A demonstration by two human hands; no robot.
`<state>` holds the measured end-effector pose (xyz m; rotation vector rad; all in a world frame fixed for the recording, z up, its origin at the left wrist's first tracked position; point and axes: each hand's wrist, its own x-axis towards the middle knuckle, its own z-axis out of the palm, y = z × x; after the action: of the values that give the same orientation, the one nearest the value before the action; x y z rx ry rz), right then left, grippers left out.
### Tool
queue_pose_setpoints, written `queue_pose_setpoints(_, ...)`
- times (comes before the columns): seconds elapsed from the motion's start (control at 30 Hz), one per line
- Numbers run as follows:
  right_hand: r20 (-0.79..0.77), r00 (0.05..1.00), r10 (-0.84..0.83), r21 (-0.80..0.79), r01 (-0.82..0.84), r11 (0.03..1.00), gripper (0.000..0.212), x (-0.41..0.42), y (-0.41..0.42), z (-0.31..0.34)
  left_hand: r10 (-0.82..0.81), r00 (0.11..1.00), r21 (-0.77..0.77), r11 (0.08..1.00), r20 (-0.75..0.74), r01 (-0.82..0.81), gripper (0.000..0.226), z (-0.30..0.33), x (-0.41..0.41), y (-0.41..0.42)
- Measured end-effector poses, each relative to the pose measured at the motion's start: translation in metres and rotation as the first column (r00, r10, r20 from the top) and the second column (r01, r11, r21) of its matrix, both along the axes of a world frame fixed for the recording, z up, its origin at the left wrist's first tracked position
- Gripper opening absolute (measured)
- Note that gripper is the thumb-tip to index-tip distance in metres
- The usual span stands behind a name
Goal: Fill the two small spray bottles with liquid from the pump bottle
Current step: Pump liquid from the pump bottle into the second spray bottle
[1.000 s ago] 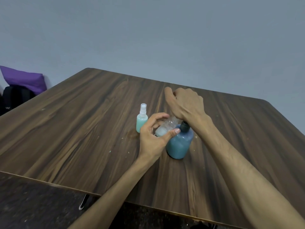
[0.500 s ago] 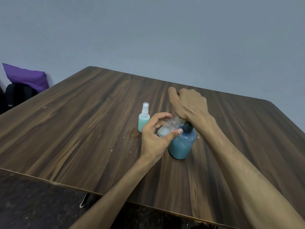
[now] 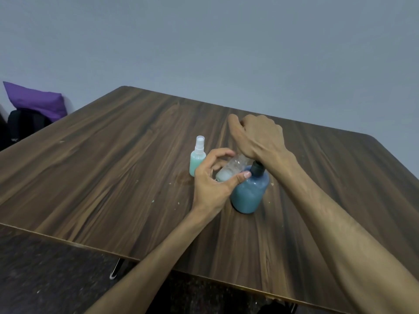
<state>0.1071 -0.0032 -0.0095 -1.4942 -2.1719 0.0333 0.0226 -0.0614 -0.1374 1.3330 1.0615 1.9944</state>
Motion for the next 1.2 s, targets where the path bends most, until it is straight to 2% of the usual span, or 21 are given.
queue_pose_setpoints(0.13, -0.074, 0.997, -0.007, 0.049, 0.01, 0.999, 0.055, 0.0039, 0.0001, 0.0028, 0.006, 1.0, 0.018, 1.0, 0.01, -0.006, 0.049, 0.0017, 0.0022, -0.0026)
queue_pose_setpoints(0.27, -0.011, 1.0, -0.006, 0.004, 0.006, 1.0, 0.056, 0.0012, 0.0004, -0.0005, 0.008, 1.0, 0.001, 1.0, -0.001, -0.008, 0.049, -0.0007, 0.0002, 0.0003)
queue_pose_setpoints(0.4, -0.098, 0.995, -0.013, 0.019, 0.015, 1.0, 0.055, 0.0044, 0.002, 0.0029, -0.011, 1.0, 0.004, 1.0, 0.014, 0.011, 0.047, 0.0018, 0.0008, -0.0027)
queue_pose_setpoints(0.53, -0.03, 0.999, -0.009, -0.031, 0.008, 0.999, 0.056, 0.0019, 0.0008, -0.0023, -0.004, 1.0, 0.0, 1.0, 0.01, 0.004, 0.048, 0.0005, -0.0003, -0.0007)
queue_pose_setpoints(0.67, -0.102, 0.995, -0.017, -0.007, 0.016, 1.0, 0.055, 0.0044, -0.0006, 0.0023, -0.009, 1.0, 0.001, 1.0, 0.015, 0.009, 0.048, 0.0021, 0.001, -0.0032)
queue_pose_setpoints(0.8, -0.043, 0.999, -0.007, -0.037, 0.005, 0.999, 0.057, 0.0023, -0.0004, -0.0013, -0.003, 1.0, -0.009, 1.0, 0.007, 0.003, 0.048, -0.0011, -0.0001, -0.0013)
queue_pose_setpoints(0.93, -0.133, 0.991, -0.022, 0.011, 0.024, 1.0, 0.055, 0.0065, -0.0006, 0.0018, -0.002, 1.0, -0.003, 1.0, 0.006, 0.002, 0.048, 0.0013, 0.0008, -0.0022)
queue_pose_setpoints(1.07, -0.038, 0.999, -0.014, -0.04, 0.012, 0.999, 0.057, 0.0016, -0.0008, -0.0009, 0.001, 1.0, -0.017, 1.0, 0.009, 0.0, 0.049, 0.001, -0.0003, -0.0015)
queue_pose_setpoints(1.2, -0.079, 0.997, -0.017, -0.033, 0.015, 0.999, 0.057, 0.006, -0.0008, 0.0046, -0.012, 1.0, -0.005, 1.0, 0.009, 0.012, 0.048, 0.0015, 0.0013, -0.0029)
